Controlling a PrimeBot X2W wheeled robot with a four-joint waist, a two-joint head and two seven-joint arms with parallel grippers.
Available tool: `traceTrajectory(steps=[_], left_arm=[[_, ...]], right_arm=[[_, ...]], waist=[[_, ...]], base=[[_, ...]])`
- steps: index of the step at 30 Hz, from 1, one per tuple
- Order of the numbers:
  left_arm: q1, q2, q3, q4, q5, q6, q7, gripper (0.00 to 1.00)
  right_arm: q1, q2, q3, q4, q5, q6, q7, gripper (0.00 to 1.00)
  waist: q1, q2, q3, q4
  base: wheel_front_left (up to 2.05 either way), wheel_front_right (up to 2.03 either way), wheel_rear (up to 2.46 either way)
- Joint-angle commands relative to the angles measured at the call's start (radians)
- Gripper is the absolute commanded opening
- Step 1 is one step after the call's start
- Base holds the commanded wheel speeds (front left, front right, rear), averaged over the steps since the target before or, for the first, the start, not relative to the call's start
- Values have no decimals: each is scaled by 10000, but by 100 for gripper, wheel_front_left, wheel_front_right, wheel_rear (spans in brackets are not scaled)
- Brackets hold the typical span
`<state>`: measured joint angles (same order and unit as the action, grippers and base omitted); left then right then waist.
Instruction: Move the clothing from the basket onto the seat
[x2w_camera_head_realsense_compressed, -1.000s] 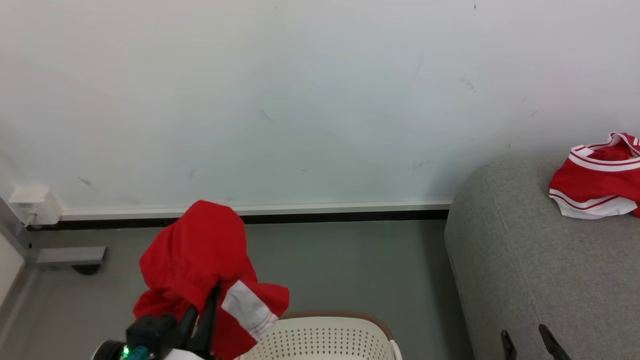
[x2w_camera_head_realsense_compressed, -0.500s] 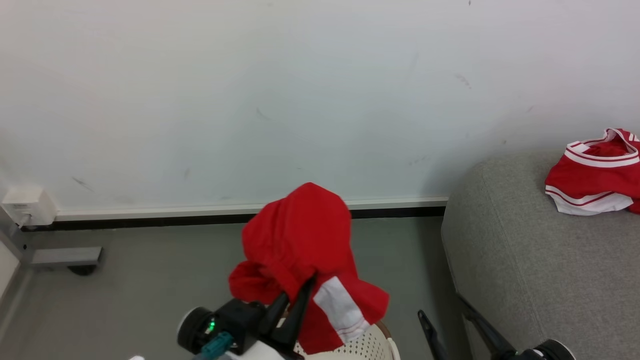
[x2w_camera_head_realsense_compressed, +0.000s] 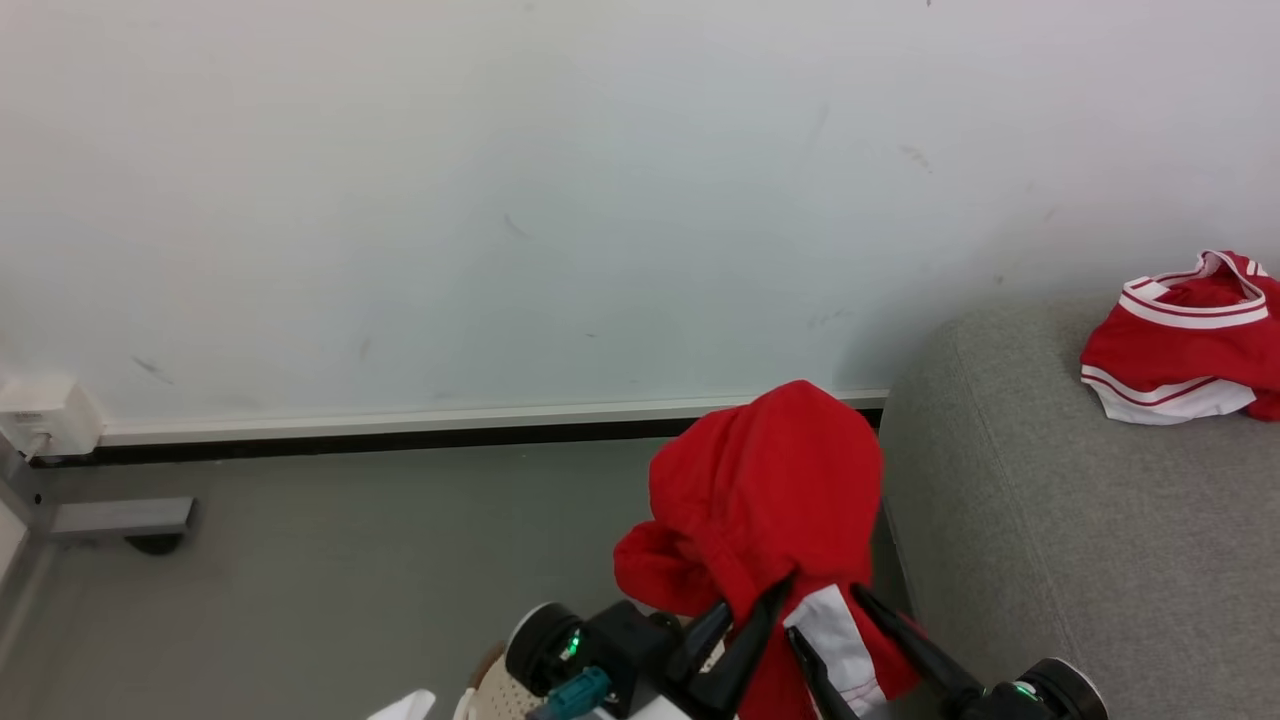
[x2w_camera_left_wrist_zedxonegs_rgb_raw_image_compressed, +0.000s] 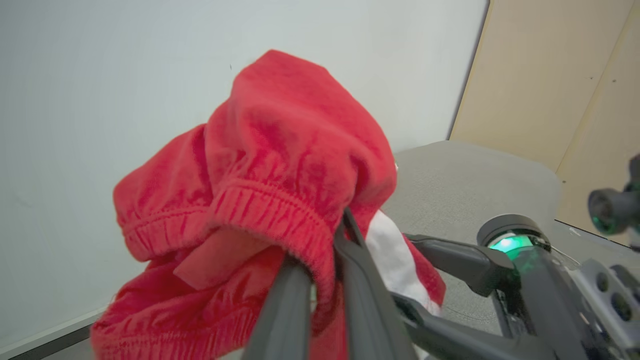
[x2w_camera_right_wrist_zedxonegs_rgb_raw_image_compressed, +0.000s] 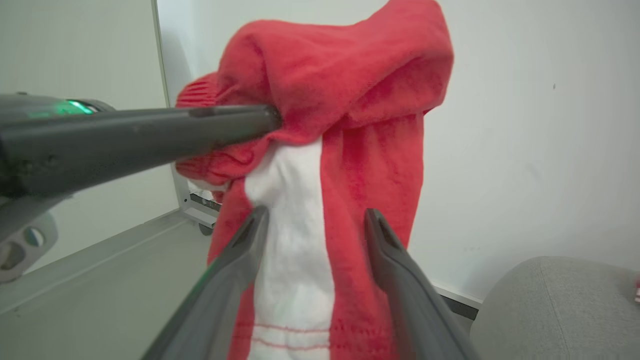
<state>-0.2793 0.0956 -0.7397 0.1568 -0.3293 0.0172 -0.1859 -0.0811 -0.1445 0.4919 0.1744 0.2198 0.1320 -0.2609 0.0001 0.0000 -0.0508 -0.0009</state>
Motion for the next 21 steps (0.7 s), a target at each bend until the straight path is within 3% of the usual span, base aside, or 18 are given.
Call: traceTrajectory(steps=[1,15,16,17,18,19,21], left_arm=[[-85,-87,-95,44,-123,-77,-32,0],[351,-307,-551,-238,-1468,-706,626,0],[375,-311,-563,-241,-1558,-723,672,0],[376,-315,-576,-248,-1595,-731,694,0],[374,-320,-587,-252,-1628,-735,698,0],[377,-322,-586,-249,-1649,-737,708,0],[371,-319,-570,-205,-1665,-709,712,0]], right_arm=[[-131,-61,-40,117,49,-26,-12,100],[-235,-96,-393,267,36,-26,-33,100],[-234,-96,-386,251,66,-26,-35,96],[-236,-103,-368,235,110,-26,-37,45],[-238,-117,-338,225,150,-26,-38,19],[-243,-148,-299,231,201,-26,-37,0],[-244,-204,-229,210,341,-26,-38,0]], waist=[[-1,0,-3,-43],[-1,0,-90,-226],[-1,0,-86,-225],[-1,0,-79,-221],[-1,0,-70,-215],[-1,0,-65,-208],[-1,0,-49,-202]], base=[[0,0,0],[0,0,0],[0,0,0],[0,0,0],[0,0,0],[0,0,0],[0,0,0]])
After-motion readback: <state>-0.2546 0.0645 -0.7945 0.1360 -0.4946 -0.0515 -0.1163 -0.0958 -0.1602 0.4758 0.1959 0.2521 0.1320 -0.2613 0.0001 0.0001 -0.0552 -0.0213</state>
